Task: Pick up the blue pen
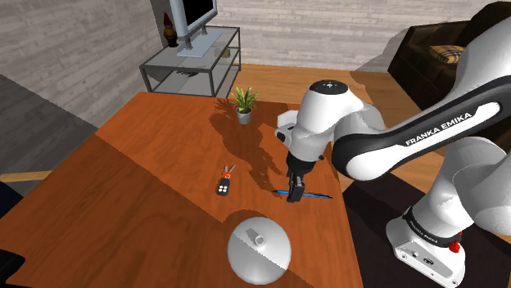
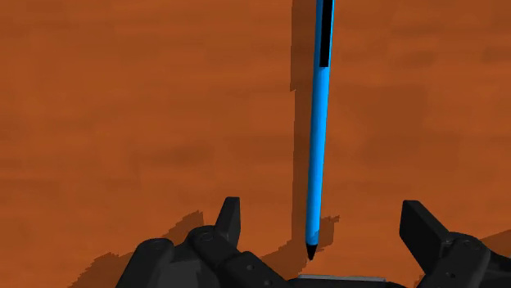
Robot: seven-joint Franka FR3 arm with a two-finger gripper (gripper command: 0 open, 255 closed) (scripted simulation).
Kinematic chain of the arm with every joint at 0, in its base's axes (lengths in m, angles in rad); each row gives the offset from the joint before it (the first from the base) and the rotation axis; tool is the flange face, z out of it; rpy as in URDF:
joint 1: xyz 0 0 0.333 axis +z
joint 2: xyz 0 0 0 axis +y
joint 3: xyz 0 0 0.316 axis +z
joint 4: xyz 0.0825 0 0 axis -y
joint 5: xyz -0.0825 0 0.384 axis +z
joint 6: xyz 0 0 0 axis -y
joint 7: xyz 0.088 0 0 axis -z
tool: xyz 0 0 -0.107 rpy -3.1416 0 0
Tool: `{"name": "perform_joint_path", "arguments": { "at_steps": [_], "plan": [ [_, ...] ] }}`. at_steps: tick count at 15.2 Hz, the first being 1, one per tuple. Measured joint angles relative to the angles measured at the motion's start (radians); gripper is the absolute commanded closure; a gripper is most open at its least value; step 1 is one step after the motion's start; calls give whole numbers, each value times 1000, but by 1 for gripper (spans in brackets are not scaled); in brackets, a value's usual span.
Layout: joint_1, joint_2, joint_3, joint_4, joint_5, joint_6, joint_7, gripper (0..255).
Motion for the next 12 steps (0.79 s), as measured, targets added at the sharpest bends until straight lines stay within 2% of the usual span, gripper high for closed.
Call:
{"name": "perform_joint_path", "arguments": {
  "at_steps": [1,2,12],
  "plan": [
    [0,9,1,-6,0,15,0,0],
    [1,12,2,-9,0,21,1,255],
    [1,16,3,-12,0,28,1,255]
  ]
}}
